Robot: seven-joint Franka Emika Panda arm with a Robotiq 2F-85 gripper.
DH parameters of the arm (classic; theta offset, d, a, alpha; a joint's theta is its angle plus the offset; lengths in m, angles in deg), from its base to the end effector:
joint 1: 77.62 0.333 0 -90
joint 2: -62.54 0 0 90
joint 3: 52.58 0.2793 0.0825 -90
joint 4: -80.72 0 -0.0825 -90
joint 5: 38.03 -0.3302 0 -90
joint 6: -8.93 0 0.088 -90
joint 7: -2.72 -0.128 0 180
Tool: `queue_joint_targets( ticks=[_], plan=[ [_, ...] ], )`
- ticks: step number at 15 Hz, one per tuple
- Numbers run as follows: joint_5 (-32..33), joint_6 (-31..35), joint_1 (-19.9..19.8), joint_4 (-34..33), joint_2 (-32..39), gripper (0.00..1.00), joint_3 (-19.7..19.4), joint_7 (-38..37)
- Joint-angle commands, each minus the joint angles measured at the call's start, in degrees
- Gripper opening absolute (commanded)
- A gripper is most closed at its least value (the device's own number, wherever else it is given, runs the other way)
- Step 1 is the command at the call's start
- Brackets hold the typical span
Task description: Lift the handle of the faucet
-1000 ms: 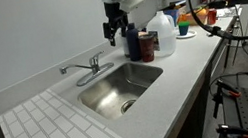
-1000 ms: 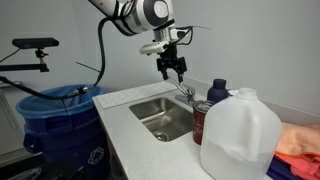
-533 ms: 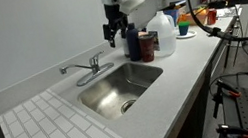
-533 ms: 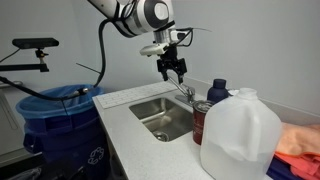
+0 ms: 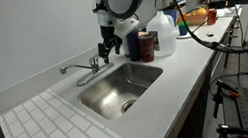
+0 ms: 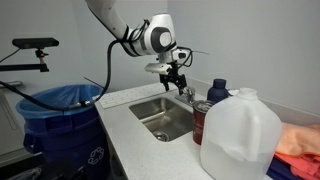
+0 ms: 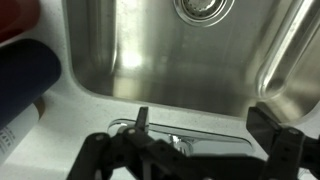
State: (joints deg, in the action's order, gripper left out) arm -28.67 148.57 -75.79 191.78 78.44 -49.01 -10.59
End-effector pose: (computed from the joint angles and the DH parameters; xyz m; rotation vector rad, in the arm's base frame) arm 0.5812 0.0508 0.3413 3.0551 -0.0451 0.3619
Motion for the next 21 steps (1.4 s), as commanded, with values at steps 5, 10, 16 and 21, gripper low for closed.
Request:
queue_joint_targets(
  ticks=[5,10,16,21],
  plan=[
    [-3.56,8.7,1.8,-2.6,4.41,1.0,-0.9,0.72],
    [-4.87,13.25,1.9,-2.56,5.52,1.0,-1.07,0.99],
    [-4.43,12.01,2.19,-1.44,4.8,1.0,-1.81,0.88],
    [-6.83,12.09,1.54,-8.46,7.61,1.0,-0.58,3.4]
  ],
)
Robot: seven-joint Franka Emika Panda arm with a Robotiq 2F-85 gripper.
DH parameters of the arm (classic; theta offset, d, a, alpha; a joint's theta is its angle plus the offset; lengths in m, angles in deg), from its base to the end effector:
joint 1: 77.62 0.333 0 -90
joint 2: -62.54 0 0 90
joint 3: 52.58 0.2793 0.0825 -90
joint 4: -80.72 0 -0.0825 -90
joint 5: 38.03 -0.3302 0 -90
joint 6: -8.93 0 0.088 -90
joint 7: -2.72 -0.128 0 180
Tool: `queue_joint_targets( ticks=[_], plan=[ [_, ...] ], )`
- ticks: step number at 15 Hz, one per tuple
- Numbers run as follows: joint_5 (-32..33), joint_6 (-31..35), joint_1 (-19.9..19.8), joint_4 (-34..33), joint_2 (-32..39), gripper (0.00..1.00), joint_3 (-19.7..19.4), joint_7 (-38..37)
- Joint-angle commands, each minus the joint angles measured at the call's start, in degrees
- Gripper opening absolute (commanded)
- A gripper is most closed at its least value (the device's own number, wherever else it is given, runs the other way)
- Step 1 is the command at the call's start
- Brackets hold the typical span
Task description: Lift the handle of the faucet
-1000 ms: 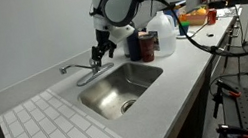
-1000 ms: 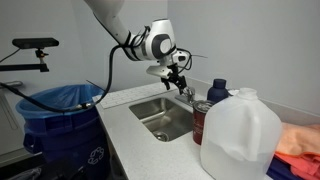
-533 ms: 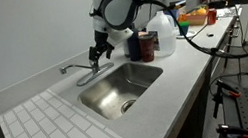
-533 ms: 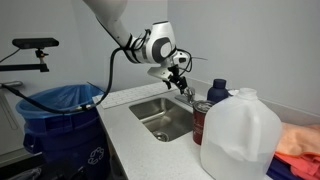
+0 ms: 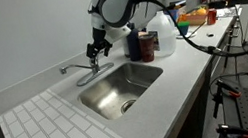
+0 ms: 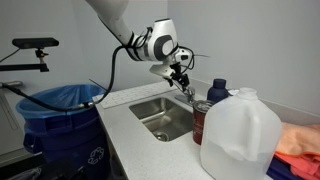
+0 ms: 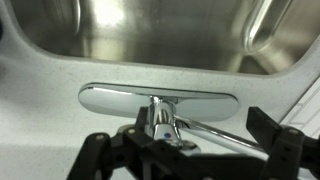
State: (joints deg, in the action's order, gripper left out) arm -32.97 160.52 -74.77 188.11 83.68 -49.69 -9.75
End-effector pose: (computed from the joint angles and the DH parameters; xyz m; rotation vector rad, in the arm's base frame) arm 0.6154 0.0611 0.3395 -3.0527 0.0847 -0.6259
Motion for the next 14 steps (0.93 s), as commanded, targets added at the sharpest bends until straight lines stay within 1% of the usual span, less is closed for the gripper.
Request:
queue_joint_targets(
  ticks=[1,6,8,9,11,14],
  plan=[
    [-3.31,0.85,0.29,-5.46,2.43,1.0,0.46,3.05],
    [-6.52,2.34,-0.04,-8.73,3.49,1.0,1.78,5.67],
    [-6.69,0.31,0.44,-9.88,3.66,1.0,1.33,4.67],
    [-6.4,-0.72,0.58,-9.9,3.39,1.0,1.05,4.4],
    [-7.06,1.52,0.01,-9.37,3.37,1.0,1.88,6.19],
    [-8.39,-0.35,-0.26,-8.69,2.15,1.0,2.72,7.39]
  ],
)
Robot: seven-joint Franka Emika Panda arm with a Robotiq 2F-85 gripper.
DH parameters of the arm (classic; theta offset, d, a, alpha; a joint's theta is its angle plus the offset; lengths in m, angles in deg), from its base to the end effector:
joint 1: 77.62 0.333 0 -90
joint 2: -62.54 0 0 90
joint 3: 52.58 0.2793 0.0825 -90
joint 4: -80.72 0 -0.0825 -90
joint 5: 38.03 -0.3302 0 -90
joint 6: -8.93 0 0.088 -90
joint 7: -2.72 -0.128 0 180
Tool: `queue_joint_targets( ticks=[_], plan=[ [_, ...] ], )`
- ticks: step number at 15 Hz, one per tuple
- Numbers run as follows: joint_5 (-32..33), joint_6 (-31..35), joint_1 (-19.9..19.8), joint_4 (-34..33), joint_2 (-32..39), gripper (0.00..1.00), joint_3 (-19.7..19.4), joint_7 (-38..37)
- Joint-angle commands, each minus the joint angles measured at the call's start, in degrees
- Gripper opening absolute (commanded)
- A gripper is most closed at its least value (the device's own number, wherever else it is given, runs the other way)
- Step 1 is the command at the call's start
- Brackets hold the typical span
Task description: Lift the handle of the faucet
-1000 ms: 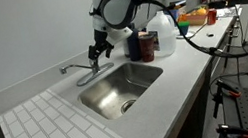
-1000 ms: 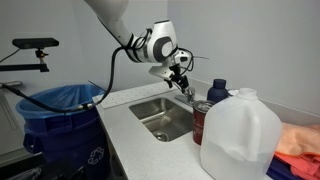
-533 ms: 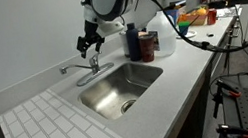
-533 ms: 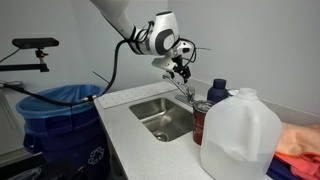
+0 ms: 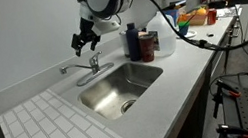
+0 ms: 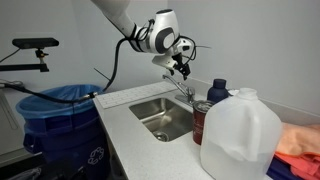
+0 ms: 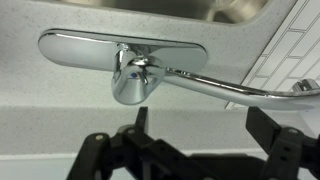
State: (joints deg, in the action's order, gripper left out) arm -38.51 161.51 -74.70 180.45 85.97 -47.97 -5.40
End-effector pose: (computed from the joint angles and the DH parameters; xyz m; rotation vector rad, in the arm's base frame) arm 0.6429 0.0791 0.3774 -2.9408 0.0467 -0.7596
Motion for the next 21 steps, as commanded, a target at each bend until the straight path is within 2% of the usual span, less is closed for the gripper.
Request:
queue_joint_targets(
  ticks=[1,2,4,6,8,9,14,21],
  plan=[
    [-1.95,-1.86,0.08,-0.61,-0.64,1.0,0.44,2.97],
    [-1.19,-1.47,0.19,-0.36,-0.75,1.0,0.11,3.45],
    [-6.02,-0.93,-2.67,-0.13,-0.65,1.0,3.92,10.3],
    [-12.45,-3.38,-5.39,-0.58,-0.6,1.0,7.91,17.23],
    [-16.34,-7.29,-6.59,-0.79,-1.06,1.0,9.4,21.06],
    [-17.11,-9.78,-6.61,-0.85,-1.38,1.0,9.24,21.69],
    [-12.89,-17.68,-4.67,-0.28,-3.81,1.0,4.54,19.27],
    [-9.38,-22.01,-3.85,-1.46,-3.61,1.0,2.4,19.07]
  ],
)
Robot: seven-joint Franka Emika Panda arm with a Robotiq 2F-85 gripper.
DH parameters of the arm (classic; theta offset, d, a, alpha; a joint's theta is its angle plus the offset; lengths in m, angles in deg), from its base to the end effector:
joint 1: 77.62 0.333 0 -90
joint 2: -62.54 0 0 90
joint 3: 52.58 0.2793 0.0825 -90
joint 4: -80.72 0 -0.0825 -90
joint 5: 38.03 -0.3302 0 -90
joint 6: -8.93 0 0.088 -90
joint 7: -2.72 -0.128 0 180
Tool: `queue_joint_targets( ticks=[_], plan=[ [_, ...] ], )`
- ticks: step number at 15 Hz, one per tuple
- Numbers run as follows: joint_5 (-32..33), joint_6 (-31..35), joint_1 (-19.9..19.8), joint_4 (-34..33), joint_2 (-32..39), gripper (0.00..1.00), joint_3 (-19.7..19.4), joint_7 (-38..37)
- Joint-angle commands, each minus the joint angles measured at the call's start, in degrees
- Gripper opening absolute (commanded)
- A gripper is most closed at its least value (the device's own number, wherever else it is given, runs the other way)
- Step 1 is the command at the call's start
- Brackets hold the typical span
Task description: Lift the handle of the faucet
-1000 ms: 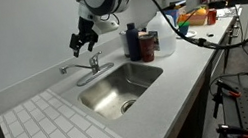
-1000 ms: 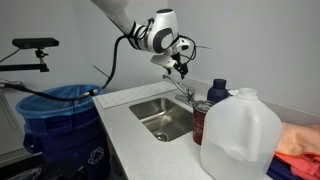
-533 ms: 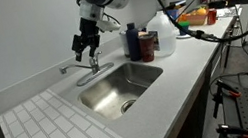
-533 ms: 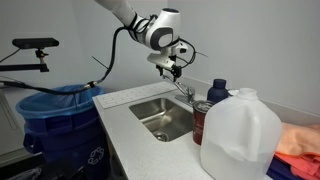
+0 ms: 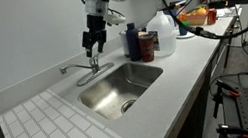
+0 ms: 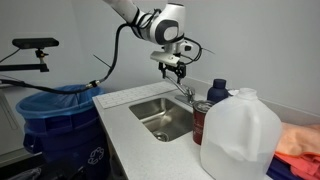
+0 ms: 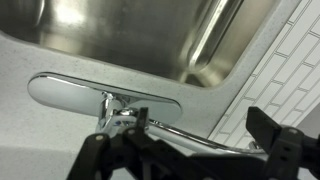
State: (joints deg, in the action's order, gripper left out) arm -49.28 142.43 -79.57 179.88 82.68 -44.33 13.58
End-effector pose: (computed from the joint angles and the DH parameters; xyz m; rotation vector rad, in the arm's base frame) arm 0.6152 0.0666 0.3775 -2.9111 -0.2435 -0.3778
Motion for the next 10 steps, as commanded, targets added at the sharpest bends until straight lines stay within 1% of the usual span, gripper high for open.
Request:
queue_joint_targets(
  ticks=[1,2,7,10],
  plan=[
    [2.13,-2.99,1.16,-1.0,-0.29,1.0,-1.42,0.11],
    [2.55,-1.5,1.19,-1.3,0.19,1.0,-1.44,0.68],
    [2.78,-3.34,1.13,-1.57,0.23,1.0,-1.15,0.62],
    [4.33,-1.58,1.66,-1.28,0.25,1.0,-1.77,-0.46]
  ],
)
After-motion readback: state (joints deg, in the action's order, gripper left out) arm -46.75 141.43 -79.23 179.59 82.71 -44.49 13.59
